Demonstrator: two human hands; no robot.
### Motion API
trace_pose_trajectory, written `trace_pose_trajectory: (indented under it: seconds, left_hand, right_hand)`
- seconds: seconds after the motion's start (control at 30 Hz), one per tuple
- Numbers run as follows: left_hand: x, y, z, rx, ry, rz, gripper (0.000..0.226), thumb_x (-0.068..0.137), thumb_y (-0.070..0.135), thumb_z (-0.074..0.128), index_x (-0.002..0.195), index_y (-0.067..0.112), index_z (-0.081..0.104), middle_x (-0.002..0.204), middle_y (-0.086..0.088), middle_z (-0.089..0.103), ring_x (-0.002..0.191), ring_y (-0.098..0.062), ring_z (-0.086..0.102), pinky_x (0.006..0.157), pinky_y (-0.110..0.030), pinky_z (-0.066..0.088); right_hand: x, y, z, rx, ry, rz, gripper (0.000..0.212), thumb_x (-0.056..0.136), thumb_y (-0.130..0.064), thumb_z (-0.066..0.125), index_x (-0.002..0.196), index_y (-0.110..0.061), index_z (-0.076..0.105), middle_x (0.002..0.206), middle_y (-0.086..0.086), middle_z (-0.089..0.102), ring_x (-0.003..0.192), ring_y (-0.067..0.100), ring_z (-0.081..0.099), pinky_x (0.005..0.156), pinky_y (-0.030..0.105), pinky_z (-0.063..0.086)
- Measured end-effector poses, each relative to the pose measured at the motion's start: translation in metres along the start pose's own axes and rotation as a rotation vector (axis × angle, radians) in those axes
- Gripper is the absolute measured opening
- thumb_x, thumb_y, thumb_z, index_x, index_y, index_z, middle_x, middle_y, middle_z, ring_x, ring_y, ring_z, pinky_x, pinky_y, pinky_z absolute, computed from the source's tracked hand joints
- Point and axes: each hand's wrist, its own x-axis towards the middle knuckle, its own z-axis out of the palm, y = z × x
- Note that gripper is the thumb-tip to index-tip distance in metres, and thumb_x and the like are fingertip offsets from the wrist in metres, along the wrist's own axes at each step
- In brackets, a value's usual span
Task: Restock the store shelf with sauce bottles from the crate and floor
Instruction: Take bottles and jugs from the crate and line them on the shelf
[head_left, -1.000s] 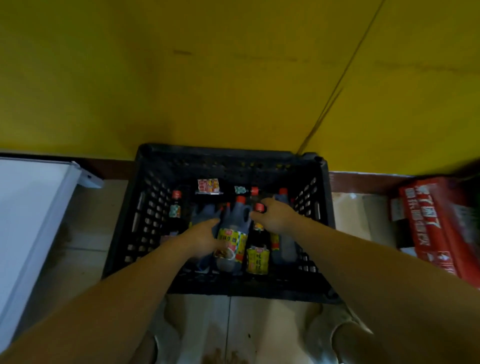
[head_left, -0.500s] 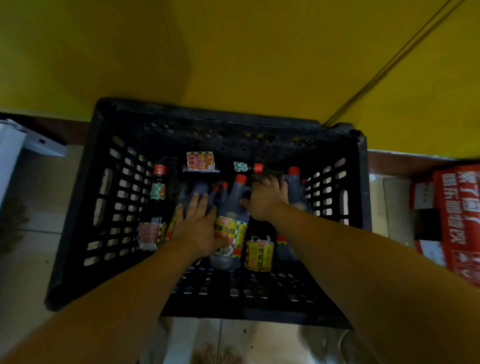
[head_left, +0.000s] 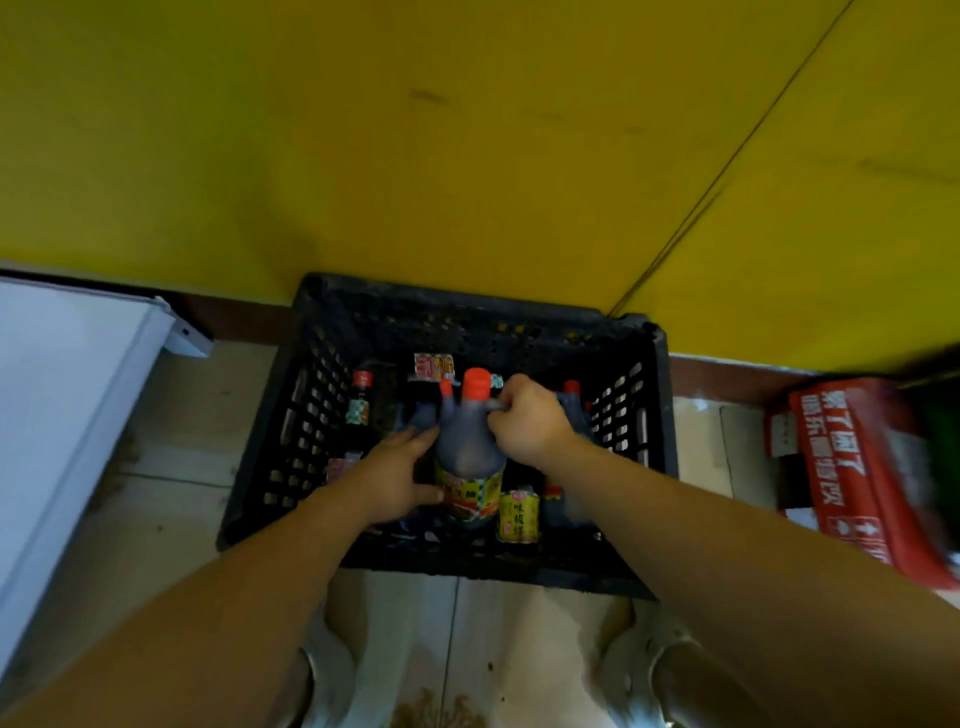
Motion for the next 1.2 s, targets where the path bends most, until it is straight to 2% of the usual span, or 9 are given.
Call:
trace_pose_trajectory:
  seconds: [0.13, 0.23, 0.33, 0.5, 0.63, 0.73, 0.8, 1.03, 1.2]
  left_hand:
    - [-0.061, 0.035, -0.029, -0.285, 0.064, 0.1, 0.108, 0.081, 0.016, 0.074, 0.151, 0.028, -0.007, 0.148, 0.019, 0.013, 0.137, -0.007, 0.021, 0.103, -0.02, 0.031]
    - [-0.112, 0.062, -0.05, -0.425, 0.168, 0.226, 0.115, 0.077, 0.015, 0.078, 0.15, 0.037, -0.009, 0.139, 0.029, 0.012, 0.129, -0.001, 0.025, 0.099, -0.023, 0.037]
    - [-0.163, 0.089, -0.073, -0.569, 0.295, 0.362, 0.115, 0.076, 0.01, 0.078, 0.15, 0.039, -0.006, 0.138, 0.028, 0.032, 0.125, -0.004, 0.042, 0.094, -0.022, 0.045]
    - [-0.252, 0.133, -0.11, -0.688, 0.55, 0.584, 0.112, 0.071, -0.006, 0.076, 0.152, 0.032, 0.009, 0.134, 0.013, 0.052, 0.108, -0.001, 0.062, 0.083, -0.021, 0.053]
    - [-0.33, 0.157, -0.129, -0.689, 0.726, 0.673, 0.112, 0.064, 0.004, 0.085, 0.15, 0.031, 0.019, 0.123, 0.007, 0.062, 0.106, -0.01, 0.065, 0.09, -0.032, 0.053]
    - [-0.388, 0.165, -0.138, -0.685, 0.843, 0.701, 0.116, 0.054, 0.021, 0.088, 0.149, 0.034, 0.023, 0.121, 0.004, 0.065, 0.106, -0.016, 0.065, 0.096, -0.043, 0.05]
    - [-0.423, 0.167, -0.14, -0.662, 0.909, 0.717, 0.11, 0.058, 0.021, 0.084, 0.148, 0.036, 0.024, 0.121, 0.003, 0.065, 0.106, -0.017, 0.065, 0.097, -0.044, 0.05]
    - [-0.515, 0.151, -0.129, -0.589, 1.069, 0.736, 0.102, 0.07, 0.018, 0.082, 0.148, 0.038, 0.02, 0.126, 0.004, 0.061, 0.112, -0.016, 0.062, 0.098, -0.044, 0.05]
    - [-0.574, 0.12, -0.118, -0.574, 1.23, 0.678, 0.09, 0.075, 0.012, 0.079, 0.145, 0.038, 0.028, 0.118, 0.005, 0.065, 0.105, -0.015, 0.065, 0.093, -0.041, 0.053]
  right_hand:
    - [-0.056, -0.052, -0.053, 0.073, 0.112, -0.111, 0.021, 0.09, -0.008, 0.051, 0.076, -0.017, 0.038, 0.072, 0.006, 0.046, 0.069, 0.025, 0.044, 0.056, 0.034, 0.031]
    - [-0.105, -0.095, -0.092, 0.15, 0.214, -0.202, 0.02, 0.087, -0.008, 0.054, 0.074, -0.015, 0.04, 0.067, 0.007, 0.045, 0.066, 0.023, 0.044, 0.053, 0.038, 0.039]
    - [-0.155, -0.14, -0.127, 0.295, 0.293, -0.251, 0.022, 0.081, -0.004, 0.056, 0.069, -0.016, 0.042, 0.064, 0.01, 0.046, 0.068, 0.024, 0.05, 0.067, 0.054, 0.055]
    - [-0.249, -0.216, -0.172, 0.471, 0.359, -0.441, 0.026, 0.085, 0.0, 0.055, 0.074, -0.018, 0.04, 0.067, 0.009, 0.047, 0.065, 0.023, 0.051, 0.057, 0.036, 0.05]
    - [-0.32, -0.255, -0.175, 0.419, 0.416, -0.694, 0.016, 0.088, -0.019, 0.064, 0.095, -0.018, 0.05, 0.085, 0.012, 0.058, 0.082, 0.028, 0.058, 0.069, 0.04, 0.049]
    - [-0.369, -0.27, -0.165, 0.296, 0.291, -0.742, 0.075, 0.084, -0.04, 0.071, 0.141, -0.028, 0.024, 0.113, 0.001, 0.052, 0.095, 0.025, 0.056, 0.066, 0.037, 0.051]
    - [-0.397, -0.281, -0.157, 0.357, 0.158, -0.763, 0.092, 0.083, -0.04, 0.073, 0.148, -0.033, 0.009, 0.118, -0.007, 0.047, 0.101, 0.025, 0.054, 0.07, 0.043, 0.051]
    - [-0.463, -0.325, -0.126, 0.399, 0.167, -0.945, 0.063, 0.085, -0.035, 0.069, 0.135, -0.028, 0.031, 0.118, -0.001, 0.059, 0.095, 0.025, 0.065, 0.073, 0.054, 0.057]
    - [-0.495, -0.364, -0.084, 0.385, 0.084, -1.043, 0.052, 0.087, -0.036, 0.067, 0.129, -0.029, 0.038, 0.11, -0.001, 0.062, 0.086, 0.018, 0.065, 0.062, 0.038, 0.054]
